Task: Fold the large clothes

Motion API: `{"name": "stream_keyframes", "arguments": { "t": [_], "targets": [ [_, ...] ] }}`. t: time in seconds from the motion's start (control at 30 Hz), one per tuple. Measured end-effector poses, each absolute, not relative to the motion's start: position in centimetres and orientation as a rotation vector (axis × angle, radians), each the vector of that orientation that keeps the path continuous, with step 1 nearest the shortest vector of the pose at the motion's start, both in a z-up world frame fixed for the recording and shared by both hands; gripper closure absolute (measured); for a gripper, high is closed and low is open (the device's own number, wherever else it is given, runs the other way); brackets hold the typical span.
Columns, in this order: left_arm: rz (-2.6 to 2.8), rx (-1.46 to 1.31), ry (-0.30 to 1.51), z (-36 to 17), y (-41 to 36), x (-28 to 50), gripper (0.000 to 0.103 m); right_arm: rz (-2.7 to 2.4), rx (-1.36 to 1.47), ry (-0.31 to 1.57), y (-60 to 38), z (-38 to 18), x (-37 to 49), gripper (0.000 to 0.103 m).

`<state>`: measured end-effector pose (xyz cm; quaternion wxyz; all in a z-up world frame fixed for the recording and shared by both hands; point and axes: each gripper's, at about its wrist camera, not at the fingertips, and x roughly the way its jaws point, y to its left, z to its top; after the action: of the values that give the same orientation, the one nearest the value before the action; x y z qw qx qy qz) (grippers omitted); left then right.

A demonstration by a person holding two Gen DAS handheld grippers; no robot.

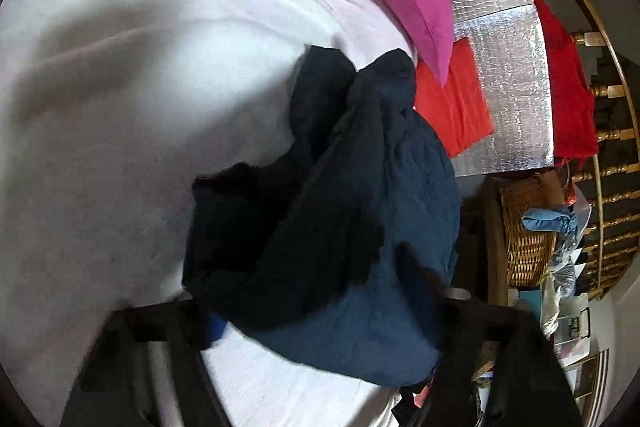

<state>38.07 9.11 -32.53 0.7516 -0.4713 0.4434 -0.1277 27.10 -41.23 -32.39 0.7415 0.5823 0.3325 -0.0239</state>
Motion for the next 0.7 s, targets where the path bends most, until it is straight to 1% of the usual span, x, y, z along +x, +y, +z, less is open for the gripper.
{"name": "stream_keyframes", "arguments": {
  "t": [0.03, 0.07, 0.1, 0.13, 0.2, 0.27, 0.33, 0.37, 0.4, 0.43, 0.5, 0.57, 0.6, 0.67, 0.7],
  "targets": [
    [-0.284, -1.010, 0.959, -32.3, 8.9, 38.2, 0.060, -0.068, 1.262, 0.722, -41.2, -32.3, 27.3, 0.051],
    [-0.291, -0.995, 0.947, -31.9, 8.6, 38.1, 0.063, -0.099, 1.224, 0.722, -41.1, -31.9, 27.5, 0.055],
    [-0.302, -0.968, 0.924, -31.3, 8.2, 37.9, 0.068, -0.115, 1.187, 0.714, -41.5, -31.2, 27.4, 0.063],
    [-0.310, -0.938, 0.904, -30.7, 7.9, 37.8, 0.068, -0.132, 1.137, 0.698, -41.2, -30.4, 27.3, 0.069],
    [-0.325, -0.871, 0.868, -29.4, 7.1, 37.6, 0.068, -0.155, 1.023, 0.681, -40.4, -28.6, 27.1, 0.076],
    [-0.311, -0.821, 0.894, -29.5, 6.9, 37.6, 0.068, -0.180, 0.967, 0.700, -40.0, -28.0, 26.1, 0.078],
    [-0.272, -0.834, 0.977, -30.8, 7.3, 38.0, 0.060, -0.200, 0.938, 0.794, -39.9, -29.3, 26.7, 0.078],
    [-0.257, -0.866, 1.005, -31.2, 7.8, 38.1, 0.052, -0.189, 0.937, 0.820, -40.1, -29.8, 26.9, 0.078],
    [-0.253, -0.890, 1.018, -31.3, 8.3, 38.1, 0.048, -0.167, 0.924, 0.824, -40.2, -29.5, 26.8, 0.078],
    [-0.252, -0.907, 1.025, -31.2, 8.8, 37.9, 0.047, -0.147, 0.914, 0.825, -40.4, -29.1, 26.7, 0.077],
    [-0.249, -0.906, 1.011, -30.4, 10.1, 37.3, 0.039, -0.090, 0.910, 0.831, -40.9, -28.1, 25.8, 0.077],
    [-0.239, -0.889, 0.968, -29.5, 11.3, 36.5, 0.035, -0.016, 0.904, 0.844, -41.9, -27.3, 24.3, 0.077],
    [-0.222, -0.870, 0.935, -28.9, 12.1, 35.9, 0.034, 0.018, 0.902, 0.836, -42.6, -26.7, 23.2, 0.077],
    [-0.187, -0.858, 0.878, -27.9, 13.6, 35.5, 0.030, 0.068, 0.899, 0.790, -43.7, -25.7, 21.5, 0.077],
    [-0.171, -0.859, 0.847, -27.6, 14.1, 35.4, 0.028, 0.079, 0.901, 0.756, -44.7, -25.2, 20.8, 0.075]
  ]
}}
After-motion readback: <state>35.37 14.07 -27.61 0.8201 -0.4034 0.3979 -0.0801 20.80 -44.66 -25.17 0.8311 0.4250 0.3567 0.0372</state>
